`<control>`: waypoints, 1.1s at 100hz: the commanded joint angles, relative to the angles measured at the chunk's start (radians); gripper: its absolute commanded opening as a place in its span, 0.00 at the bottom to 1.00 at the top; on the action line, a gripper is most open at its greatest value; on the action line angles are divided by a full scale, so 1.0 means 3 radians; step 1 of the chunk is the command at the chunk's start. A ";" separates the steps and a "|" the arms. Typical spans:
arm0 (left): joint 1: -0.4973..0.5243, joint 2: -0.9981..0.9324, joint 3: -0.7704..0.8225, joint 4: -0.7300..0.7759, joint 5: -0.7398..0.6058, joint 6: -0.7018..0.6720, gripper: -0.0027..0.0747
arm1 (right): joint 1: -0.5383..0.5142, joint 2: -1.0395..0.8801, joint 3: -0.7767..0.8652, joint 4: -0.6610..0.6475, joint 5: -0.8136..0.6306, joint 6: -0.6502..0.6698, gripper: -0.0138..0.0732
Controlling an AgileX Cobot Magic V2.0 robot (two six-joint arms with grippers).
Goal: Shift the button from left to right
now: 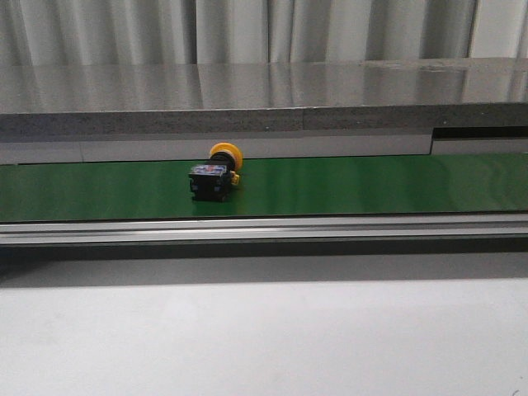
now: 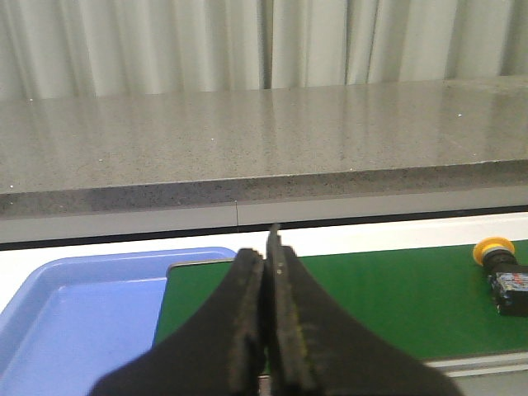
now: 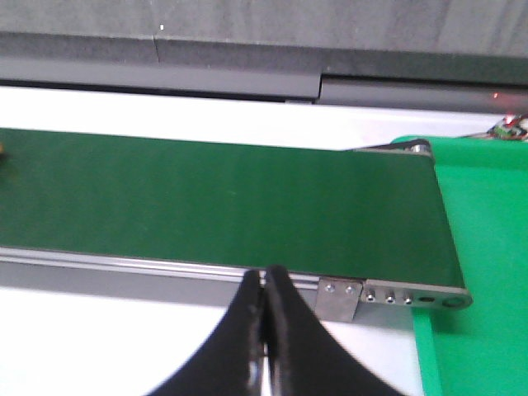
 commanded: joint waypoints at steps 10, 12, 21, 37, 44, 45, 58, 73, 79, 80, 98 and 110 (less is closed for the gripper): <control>-0.0030 0.0023 -0.0094 -0.0030 -0.0292 -0.0010 0.01 | -0.0025 0.0571 -0.0551 0.0031 0.0271 -0.0004 0.08; -0.0030 0.0023 -0.0094 -0.0030 -0.0292 -0.0010 0.01 | -0.0025 0.0625 -0.0593 0.0036 0.0296 -0.0004 0.08; -0.0030 0.0023 -0.0094 -0.0030 -0.0292 -0.0010 0.01 | -0.0025 0.0812 -0.0711 0.0055 0.0321 -0.0004 0.08; -0.0030 0.0023 -0.0094 -0.0030 -0.0292 -0.0010 0.01 | -0.0025 0.0968 -0.0733 0.0076 0.0263 -0.0004 0.08; -0.0030 0.0023 -0.0094 -0.0030 -0.0292 -0.0010 0.01 | -0.0025 0.1005 -0.0733 0.0076 0.0263 -0.0004 0.08; -0.0030 0.0023 -0.0094 -0.0030 -0.0292 -0.0010 0.01 | -0.0025 0.1005 -0.0733 0.0076 0.0263 -0.0004 0.08; -0.0030 0.0023 -0.0094 -0.0030 -0.0292 -0.0010 0.01 | -0.0025 0.1037 -0.0733 0.0076 0.0269 -0.0004 0.09; -0.0030 0.0023 -0.0094 -0.0030 -0.0292 -0.0010 0.01 | -0.0025 0.1040 -0.0733 0.0087 0.0269 -0.0004 0.25; -0.0030 0.0023 -0.0094 -0.0030 -0.0292 -0.0010 0.01 | -0.0025 0.1040 -0.0733 0.0120 0.0269 -0.0004 0.37; -0.0030 0.0023 -0.0094 -0.0030 -0.0292 -0.0010 0.01 | -0.0025 0.1040 -0.0733 0.0130 0.0269 -0.0004 0.38; -0.0030 0.0023 -0.0094 -0.0030 -0.0292 -0.0010 0.01 | -0.0025 0.1040 -0.0733 0.0188 0.0244 -0.0004 0.74; -0.0030 0.0023 -0.0094 -0.0030 -0.0292 -0.0010 0.01 | -0.0025 0.1046 -0.0733 0.0323 0.0204 -0.0004 0.81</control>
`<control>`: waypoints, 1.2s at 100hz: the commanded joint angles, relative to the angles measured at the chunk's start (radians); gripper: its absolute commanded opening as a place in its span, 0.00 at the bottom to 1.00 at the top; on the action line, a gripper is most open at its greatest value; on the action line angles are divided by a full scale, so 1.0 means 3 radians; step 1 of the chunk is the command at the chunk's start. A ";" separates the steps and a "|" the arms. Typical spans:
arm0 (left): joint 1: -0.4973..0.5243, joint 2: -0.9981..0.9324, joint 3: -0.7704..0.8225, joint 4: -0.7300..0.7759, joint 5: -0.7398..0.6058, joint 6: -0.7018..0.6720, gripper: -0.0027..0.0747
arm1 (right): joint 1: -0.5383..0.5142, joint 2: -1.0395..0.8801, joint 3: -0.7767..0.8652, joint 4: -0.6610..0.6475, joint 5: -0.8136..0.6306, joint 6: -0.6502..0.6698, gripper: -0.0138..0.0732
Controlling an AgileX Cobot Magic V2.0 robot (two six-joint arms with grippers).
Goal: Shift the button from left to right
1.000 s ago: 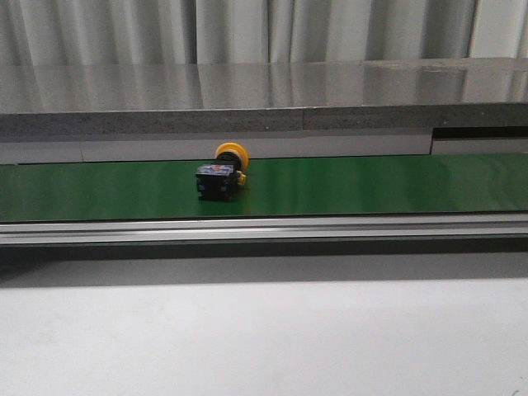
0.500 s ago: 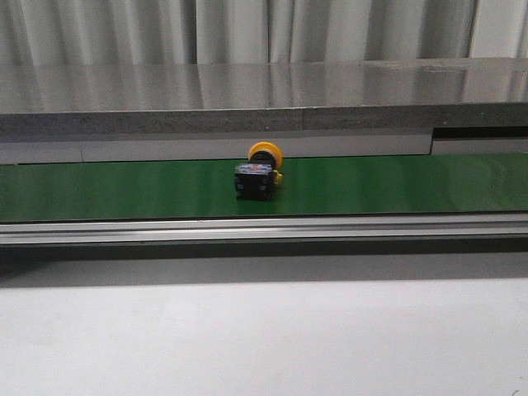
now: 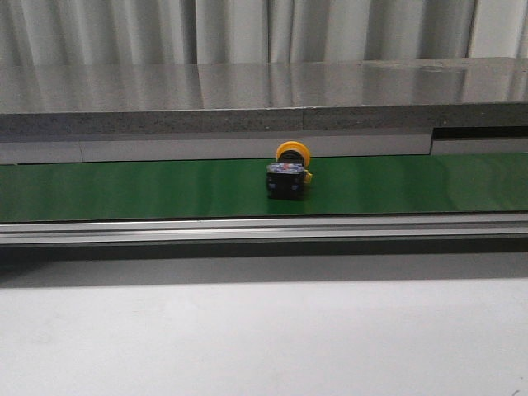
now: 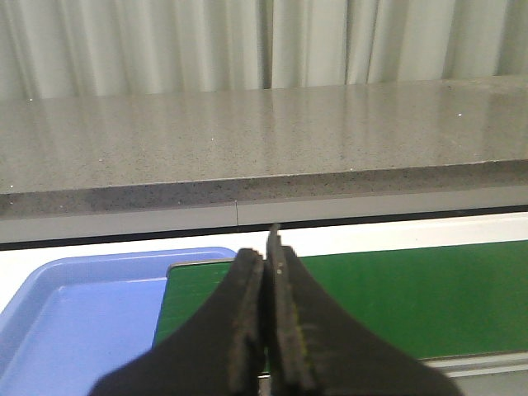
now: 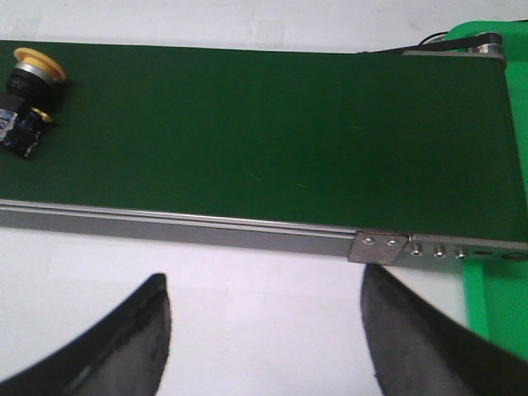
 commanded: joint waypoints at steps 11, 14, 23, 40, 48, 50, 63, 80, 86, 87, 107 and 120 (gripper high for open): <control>-0.0030 0.0023 -0.0094 -0.0030 -0.0292 -0.0012 0.01 | -0.0025 0.0070 -0.0136 0.0255 -0.0311 -0.0004 0.81; -0.0030 0.0023 -0.0094 -0.0030 -0.0292 -0.0012 0.01 | -0.0021 0.0111 -0.0154 0.0307 -0.0320 -0.0004 0.81; -0.0030 0.0023 -0.0094 -0.0030 -0.0292 -0.0012 0.01 | 0.0000 0.0307 -0.0249 0.0403 -0.0337 -0.0004 0.81; -0.0030 0.0023 -0.0094 -0.0030 -0.0292 -0.0012 0.01 | 0.0152 0.0783 -0.0558 0.0403 -0.0345 -0.0007 0.81; -0.0030 0.0023 -0.0094 -0.0030 -0.0292 -0.0012 0.01 | 0.0253 0.1028 -0.0743 0.0403 -0.0362 -0.0007 0.81; -0.0030 0.0023 -0.0094 -0.0030 -0.0292 -0.0012 0.01 | 0.0269 0.1096 -0.0792 0.0403 -0.0370 -0.0007 0.81; -0.0030 0.0023 -0.0094 -0.0030 -0.0292 -0.0012 0.01 | 0.0443 0.1514 -0.1084 0.0403 -0.0367 -0.0007 0.81; -0.0030 0.0023 -0.0094 -0.0030 -0.0292 -0.0012 0.01 | 0.0600 0.1942 -0.1395 0.0403 -0.0411 -0.0007 0.81; -0.0030 0.0023 -0.0094 -0.0030 -0.0292 -0.0012 0.01 | 0.0629 0.2081 -0.1506 0.0403 -0.0411 -0.0007 0.81; -0.0030 0.0023 -0.0094 -0.0030 -0.0292 -0.0012 0.01 | 0.0629 0.2095 -0.1518 0.0403 -0.0411 -0.0007 0.81; -0.0030 0.0023 -0.0094 -0.0030 -0.0292 -0.0012 0.01 | 0.0629 0.2465 -0.1765 0.0406 -0.0398 -0.0007 0.81; -0.0030 0.0023 -0.0094 -0.0030 -0.0292 -0.0012 0.01 | 0.0629 0.2611 -0.1794 0.0406 -0.0416 -0.0007 0.81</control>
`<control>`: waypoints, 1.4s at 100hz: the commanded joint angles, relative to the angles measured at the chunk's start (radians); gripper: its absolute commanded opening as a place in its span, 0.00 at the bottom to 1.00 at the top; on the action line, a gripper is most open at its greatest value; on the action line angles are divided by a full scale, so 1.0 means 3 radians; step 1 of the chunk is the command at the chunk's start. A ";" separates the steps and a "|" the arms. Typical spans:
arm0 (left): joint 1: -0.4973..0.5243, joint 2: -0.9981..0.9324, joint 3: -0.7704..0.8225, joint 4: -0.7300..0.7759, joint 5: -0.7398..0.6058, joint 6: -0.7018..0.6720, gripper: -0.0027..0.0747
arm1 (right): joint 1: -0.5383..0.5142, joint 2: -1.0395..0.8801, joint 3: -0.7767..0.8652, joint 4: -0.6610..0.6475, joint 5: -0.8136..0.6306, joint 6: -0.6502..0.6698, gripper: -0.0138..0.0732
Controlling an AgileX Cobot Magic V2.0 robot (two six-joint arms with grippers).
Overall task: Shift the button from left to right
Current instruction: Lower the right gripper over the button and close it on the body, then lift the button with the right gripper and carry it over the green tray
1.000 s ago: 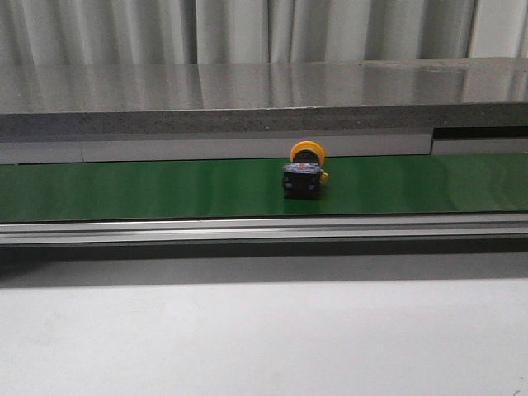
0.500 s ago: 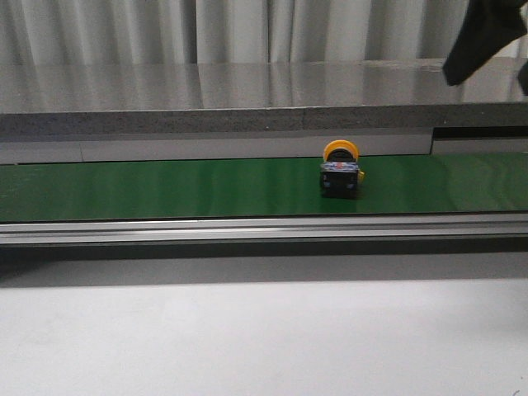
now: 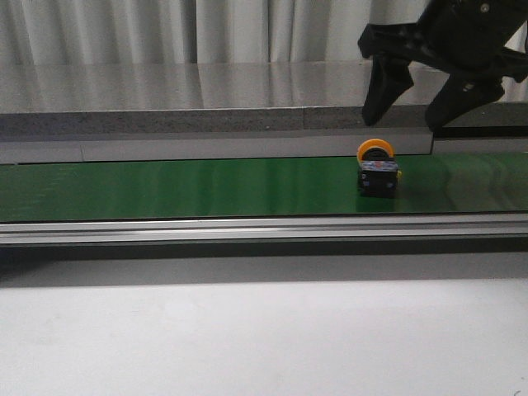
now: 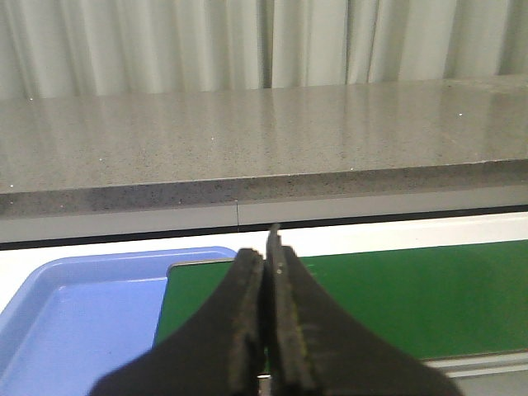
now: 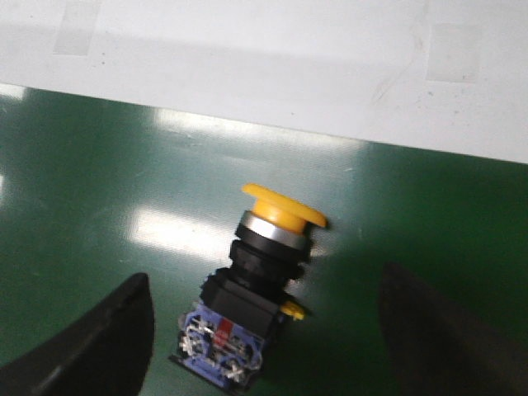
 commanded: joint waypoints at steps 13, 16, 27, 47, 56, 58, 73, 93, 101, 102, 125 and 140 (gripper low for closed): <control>-0.0030 0.0023 -0.0094 -0.0030 -0.0292 -0.0012 0.01 | 0.0002 0.0056 -0.0125 0.0004 -0.0162 -0.0007 0.81; -0.0030 0.0023 -0.0094 -0.0030 -0.0292 -0.0012 0.01 | 0.0002 0.0081 -0.0125 -0.0006 -0.0162 -0.0007 0.81; -0.0030 0.0023 -0.0094 -0.0030 -0.0292 -0.0012 0.01 | -0.0003 0.0154 -0.0125 -0.0014 -0.0116 -0.0007 0.77; -0.0030 0.0023 -0.0094 -0.0030 -0.0292 -0.0012 0.01 | -0.0003 0.0178 -0.0125 -0.0020 -0.0009 -0.0007 0.50; -0.0030 0.0023 -0.0094 -0.0030 -0.0292 -0.0012 0.01 | -0.0003 0.0178 -0.0125 -0.0024 0.0038 -0.0007 0.47; -0.0030 0.0023 -0.0094 -0.0030 -0.0292 -0.0012 0.01 | -0.0003 0.0178 -0.0125 -0.0028 0.0046 -0.0007 0.47; -0.0030 0.0023 -0.0094 -0.0030 -0.0292 -0.0012 0.01 | -0.0003 0.0178 -0.0125 -0.0094 0.0128 -0.0007 0.47; -0.0030 0.0023 -0.0094 -0.0030 -0.0292 -0.0012 0.01 | -0.0003 0.0149 -0.0165 -0.0109 0.0248 -0.0007 0.47; -0.0030 0.0023 -0.0094 -0.0030 -0.0292 -0.0012 0.01 | -0.0009 0.0100 -0.0222 -0.0117 0.0316 -0.0007 0.47; -0.0030 0.0023 -0.0094 -0.0030 -0.0292 -0.0012 0.01 | -0.0009 0.0090 -0.0228 -0.0128 0.0323 -0.0007 0.47; -0.0030 0.0023 -0.0094 -0.0030 -0.0292 -0.0012 0.01 | -0.0056 -0.0087 -0.0525 -0.0324 0.0651 -0.0007 0.47; -0.0030 0.0023 -0.0094 -0.0030 -0.0292 -0.0012 0.01 | -0.0215 -0.0178 -0.0690 -0.0371 0.0843 -0.0007 0.47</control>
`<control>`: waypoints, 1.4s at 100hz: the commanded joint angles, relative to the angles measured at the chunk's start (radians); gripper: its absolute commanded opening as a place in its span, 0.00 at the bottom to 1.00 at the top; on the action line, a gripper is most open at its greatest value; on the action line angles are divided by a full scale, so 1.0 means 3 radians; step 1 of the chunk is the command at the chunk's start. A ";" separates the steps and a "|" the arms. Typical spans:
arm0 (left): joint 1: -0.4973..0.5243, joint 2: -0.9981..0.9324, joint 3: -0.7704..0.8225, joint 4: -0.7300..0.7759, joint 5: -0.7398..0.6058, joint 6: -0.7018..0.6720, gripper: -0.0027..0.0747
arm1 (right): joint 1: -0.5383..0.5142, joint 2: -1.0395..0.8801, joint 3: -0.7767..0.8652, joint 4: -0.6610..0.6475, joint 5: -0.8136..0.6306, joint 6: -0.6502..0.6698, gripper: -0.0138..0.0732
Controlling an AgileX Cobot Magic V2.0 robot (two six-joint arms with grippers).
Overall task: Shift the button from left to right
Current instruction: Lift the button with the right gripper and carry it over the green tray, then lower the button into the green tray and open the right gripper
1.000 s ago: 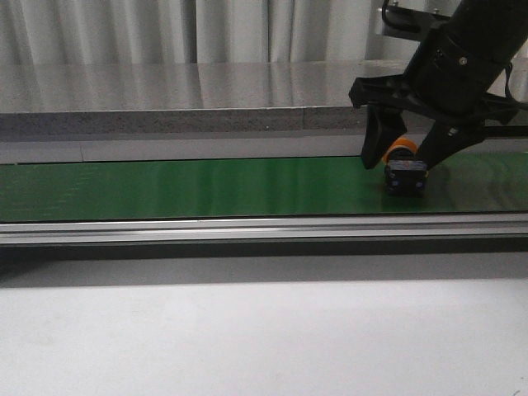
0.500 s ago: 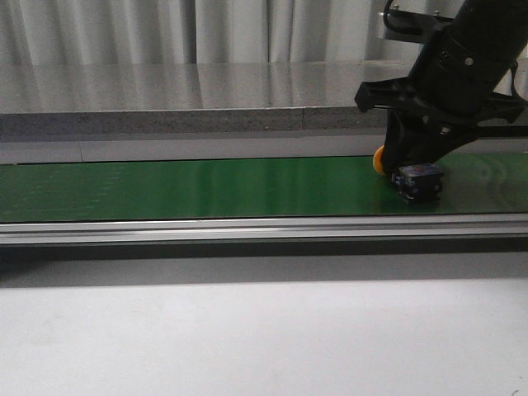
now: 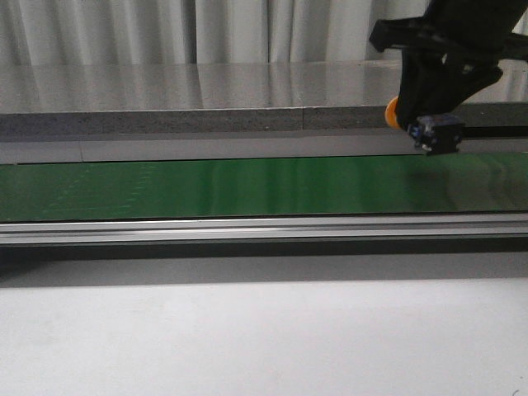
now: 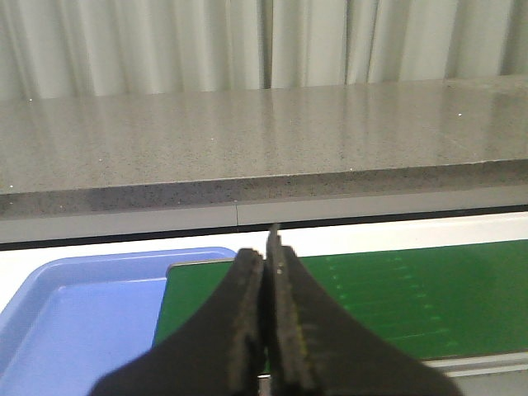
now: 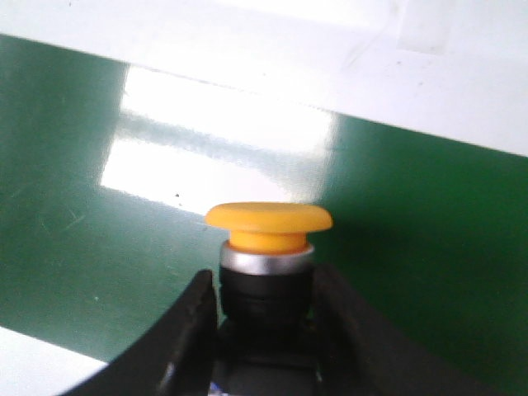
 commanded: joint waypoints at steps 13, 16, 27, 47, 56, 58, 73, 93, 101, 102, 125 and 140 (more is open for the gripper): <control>-0.0030 0.0023 -0.0094 -0.0030 -0.0292 -0.0017 0.01 | -0.0317 -0.0284 -0.0232 -0.0066 0.0120 -0.0144 0.47; -0.0030 0.0023 -0.0094 -0.0030 -0.0292 -0.0017 0.01 | -0.0366 -0.0286 -0.0235 -0.0066 0.0147 -0.0176 0.47; -0.0030 0.0023 -0.0094 -0.0030 -0.0292 -0.0017 0.01 | -0.0583 -0.0295 -0.0235 -0.0066 0.0240 -0.0283 0.47; -0.0030 0.0023 -0.0094 -0.0030 -0.0292 -0.0017 0.01 | -0.1019 -0.0295 -0.0235 -0.0066 0.0259 -0.0523 0.47; -0.0030 0.0023 -0.0094 -0.0030 -0.0292 -0.0017 0.01 | -0.1227 -0.0295 -0.0235 -0.0066 0.0253 -0.0601 0.47; -0.0030 0.0023 -0.0094 -0.0030 -0.0292 -0.0017 0.01 | -0.1280 -0.0295 -0.0235 -0.0066 0.0248 -0.0623 0.47; -0.0030 0.0023 -0.0094 -0.0030 -0.0292 -0.0017 0.01 | -0.1661 -0.0295 -0.0235 -0.0066 0.0206 -0.0778 0.47; -0.0030 0.0023 -0.0094 -0.0030 -0.0292 -0.0017 0.01 | -0.2061 -0.0221 -0.0235 -0.0070 0.0074 -0.1012 0.47; -0.0030 0.0023 -0.0094 -0.0030 -0.0292 -0.0017 0.01 | -0.2185 -0.0133 -0.0235 -0.0066 -0.0004 -0.1091 0.47; -0.0030 0.0023 -0.0094 -0.0030 -0.0292 -0.0017 0.01 | -0.2194 -0.0115 -0.0235 -0.0070 -0.0022 -0.1092 0.47; -0.0030 0.0023 -0.0094 -0.0030 -0.0292 -0.0017 0.01 | -0.2299 0.0260 -0.0235 -0.0081 -0.0270 -0.1241 0.47; -0.0030 0.0023 -0.0094 -0.0030 -0.0292 -0.0017 0.01 | -0.2299 0.0510 -0.0235 -0.0081 -0.0375 -0.1241 0.47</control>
